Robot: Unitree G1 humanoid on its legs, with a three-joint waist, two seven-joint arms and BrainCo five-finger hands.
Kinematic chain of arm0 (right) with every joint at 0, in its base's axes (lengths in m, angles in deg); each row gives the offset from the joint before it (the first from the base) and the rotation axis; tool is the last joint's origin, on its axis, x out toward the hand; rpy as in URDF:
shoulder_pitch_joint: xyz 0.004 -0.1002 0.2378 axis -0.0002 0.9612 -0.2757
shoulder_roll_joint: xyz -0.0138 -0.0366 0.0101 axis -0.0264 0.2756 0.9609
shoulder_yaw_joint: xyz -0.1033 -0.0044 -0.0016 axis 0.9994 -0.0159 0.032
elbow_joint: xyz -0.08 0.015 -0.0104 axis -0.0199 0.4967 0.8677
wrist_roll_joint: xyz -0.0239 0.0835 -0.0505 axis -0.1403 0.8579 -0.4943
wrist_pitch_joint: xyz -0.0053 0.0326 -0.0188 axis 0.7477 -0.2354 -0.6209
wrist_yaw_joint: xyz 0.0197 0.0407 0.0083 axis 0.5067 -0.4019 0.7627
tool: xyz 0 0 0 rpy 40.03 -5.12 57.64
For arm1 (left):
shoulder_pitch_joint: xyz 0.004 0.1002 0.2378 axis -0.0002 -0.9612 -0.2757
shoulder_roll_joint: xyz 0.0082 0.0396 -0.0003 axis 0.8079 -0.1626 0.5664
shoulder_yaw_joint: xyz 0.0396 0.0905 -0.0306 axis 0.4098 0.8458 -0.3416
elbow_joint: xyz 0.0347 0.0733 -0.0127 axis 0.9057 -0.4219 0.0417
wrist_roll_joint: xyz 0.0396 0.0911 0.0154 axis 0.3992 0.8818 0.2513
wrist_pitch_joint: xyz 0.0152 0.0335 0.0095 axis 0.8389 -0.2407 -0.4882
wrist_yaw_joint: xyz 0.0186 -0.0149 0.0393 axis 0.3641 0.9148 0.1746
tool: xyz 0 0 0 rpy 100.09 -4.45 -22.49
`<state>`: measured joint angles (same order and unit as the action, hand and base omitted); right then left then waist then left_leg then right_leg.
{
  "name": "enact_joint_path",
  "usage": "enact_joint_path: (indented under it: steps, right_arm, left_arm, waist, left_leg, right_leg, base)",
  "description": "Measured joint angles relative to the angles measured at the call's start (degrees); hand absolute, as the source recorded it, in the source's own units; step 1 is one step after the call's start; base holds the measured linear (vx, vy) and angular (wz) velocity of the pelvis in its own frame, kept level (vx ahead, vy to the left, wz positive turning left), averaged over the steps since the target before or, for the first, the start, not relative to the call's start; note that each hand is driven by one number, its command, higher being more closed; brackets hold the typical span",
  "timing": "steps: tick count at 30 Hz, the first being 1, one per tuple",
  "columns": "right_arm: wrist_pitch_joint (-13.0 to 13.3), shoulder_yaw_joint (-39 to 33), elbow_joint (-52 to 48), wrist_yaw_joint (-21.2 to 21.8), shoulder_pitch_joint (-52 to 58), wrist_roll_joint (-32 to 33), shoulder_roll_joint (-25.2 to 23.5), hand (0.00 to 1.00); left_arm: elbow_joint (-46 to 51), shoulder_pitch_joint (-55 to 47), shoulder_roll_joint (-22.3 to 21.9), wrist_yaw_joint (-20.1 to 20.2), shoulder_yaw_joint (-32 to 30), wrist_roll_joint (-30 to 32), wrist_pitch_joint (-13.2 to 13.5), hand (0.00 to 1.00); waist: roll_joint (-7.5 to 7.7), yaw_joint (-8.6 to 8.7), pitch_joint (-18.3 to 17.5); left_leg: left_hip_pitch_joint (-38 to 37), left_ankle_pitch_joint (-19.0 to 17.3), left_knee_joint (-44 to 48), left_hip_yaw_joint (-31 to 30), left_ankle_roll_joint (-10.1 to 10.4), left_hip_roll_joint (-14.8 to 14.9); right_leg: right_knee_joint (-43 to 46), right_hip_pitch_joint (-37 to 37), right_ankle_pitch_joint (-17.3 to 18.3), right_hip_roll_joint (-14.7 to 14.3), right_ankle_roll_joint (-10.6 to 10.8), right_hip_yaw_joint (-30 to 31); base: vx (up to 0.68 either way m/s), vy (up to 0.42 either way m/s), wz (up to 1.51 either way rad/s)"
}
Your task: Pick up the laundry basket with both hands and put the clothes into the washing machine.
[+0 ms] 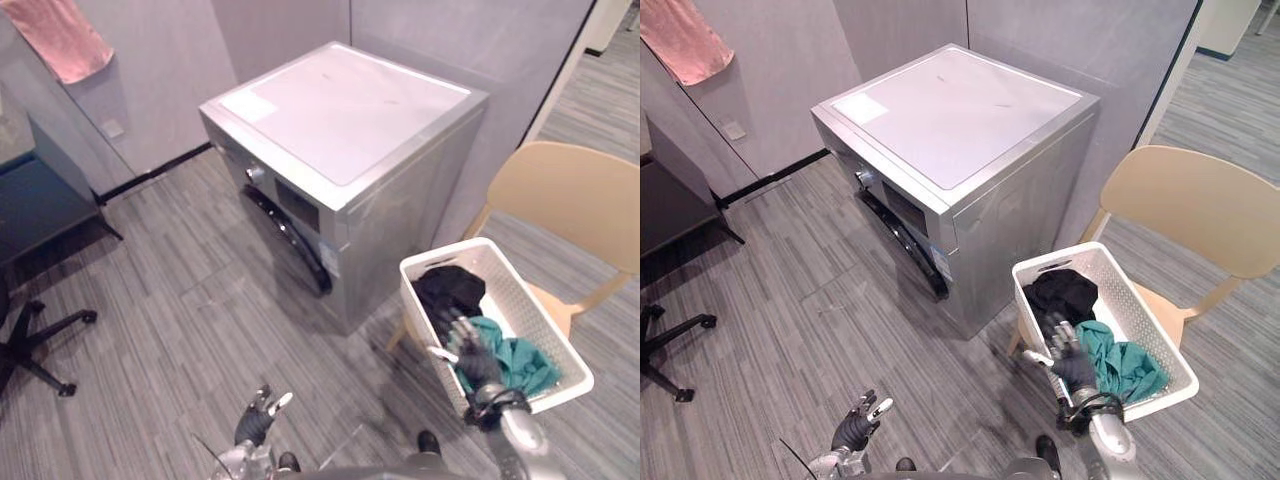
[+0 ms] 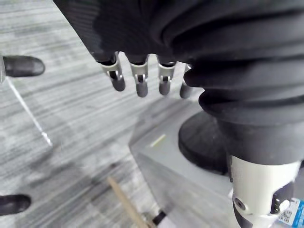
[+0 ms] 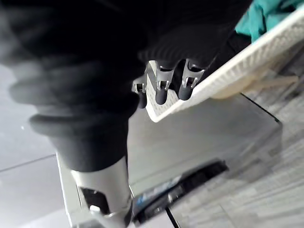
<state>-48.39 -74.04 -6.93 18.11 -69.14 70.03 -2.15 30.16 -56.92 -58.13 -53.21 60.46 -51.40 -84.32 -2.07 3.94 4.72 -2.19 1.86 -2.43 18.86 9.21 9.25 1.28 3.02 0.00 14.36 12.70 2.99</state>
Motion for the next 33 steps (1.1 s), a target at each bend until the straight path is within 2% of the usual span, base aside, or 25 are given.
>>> enact_joint_path:
  steps: [4,7,10,12,18,23,25,28,33]
  right_arm:
    - [-0.1,6.2,0.3,2.9,1.1,0.3,-0.3,0.00]
    - [-0.3,9.7,2.6,3.1,1.1,0.9,-0.3,0.00]
    - [-0.9,12.5,10.7,3.5,-1.4,0.9,-1.1,0.00]
    - [-2.1,12.8,17.2,3.3,-3.3,0.6,-1.4,0.00]
    - [-2.9,13.2,32.1,0.8,-11.8,-0.3,-1.5,0.00]
    - [-3.3,6.5,46.5,-2.5,-18.5,-0.5,-3.1,0.00]
    - [-3.5,1.4,51.7,-4.3,-22.1,-0.8,-3.0,0.00]
    - [-4.3,-4.9,55.0,-6.4,-26.1,-1.3,-2.0,0.00]
    - [-4.6,-11.1,60.1,-9.3,-32.9,-1.2,0.2,0.00]
  left_arm:
    - [-0.1,-0.1,1.1,0.0,1.3,1.5,0.0,0.00]
    - [-0.1,-0.1,1.7,0.0,1.6,1.5,0.0,0.00]
    - [-0.2,0.1,2.0,0.0,1.7,1.5,0.0,0.00]
    - [-0.3,0.8,2.1,-0.1,1.8,1.6,0.0,0.00]
    - [-0.6,1.2,2.1,-0.2,2.2,1.6,0.2,0.00]
    - [-1.6,1.5,2.1,-0.3,2.3,1.4,0.5,0.00]
    - [-1.2,2.0,2.2,-0.3,2.2,1.3,0.8,0.00]
    - [-0.8,2.1,2.2,-0.4,2.2,1.2,1.0,0.00]
    - [2.0,2.1,2.4,-1.5,2.2,0.6,1.1,0.00]
  waist:
    - [1.00,-0.21,0.1]
    - [1.66,-0.25,-0.3]
    - [2.10,-0.50,-0.6]
    - [2.04,-1.64,-0.7]
    - [1.81,-2.06,-0.6]
    - [1.14,-3.19,0.4]
    - [0.44,-3.29,2.0]
    - [-0.42,-3.31,3.6]
    - [-1.91,-3.60,5.0]
  left_leg:
    - [-0.7,0.2,-0.7,-0.4,0.2,0.0]
    - [-0.7,0.3,-1.0,-1.1,0.4,0.1]
    - [-0.8,0.9,-1.8,-1.7,0.5,0.0]
    - [-0.8,1.0,-1.9,-2.1,0.4,0.0]
    - [-0.6,1.8,-2.9,-3.3,0.4,0.0]
    - [-0.4,2.0,-2.9,-4.8,0.4,0.0]
    - [0.1,2.4,-3.0,-6.1,0.3,-0.1]
    - [0.7,2.7,-3.0,-6.9,0.2,-0.1]
    - [1.8,3.0,-3.0,-7.8,0.1,-0.2]
  right_leg:
    - [-0.2,-0.7,-0.1,-0.1,-0.1,-0.3]
    - [-0.5,-1.0,-0.1,-0.2,-0.1,-1.0]
    - [-0.7,-1.2,-0.1,-0.3,-0.1,-1.5]
    - [-1.0,-1.7,-0.1,-0.3,-0.1,-1.9]
    - [-1.3,-2.2,-0.1,-0.3,-0.2,-3.3]
    - [-1.5,-3.3,0.0,-0.3,-0.4,-4.9]
    - [-1.5,-3.7,0.0,-0.2,-0.4,-6.1]
    - [-1.5,-3.7,0.0,-0.1,-0.4,-7.0]
    - [-1.4,-3.2,0.0,-0.1,-0.4,-7.8]
  base:
    - [-0.04,-0.018,0.02]
    - [-0.02,-0.020,0.09]
    - [-0.01,-0.024,0.08]
    - [-0.01,-0.023,0.10]
    - [-0.02,-0.019,0.11]
    - [-0.03,-0.021,0.15]
    - [-0.04,-0.018,0.22]
    - [-0.04,-0.019,0.18]
    - [-0.02,-0.015,0.09]
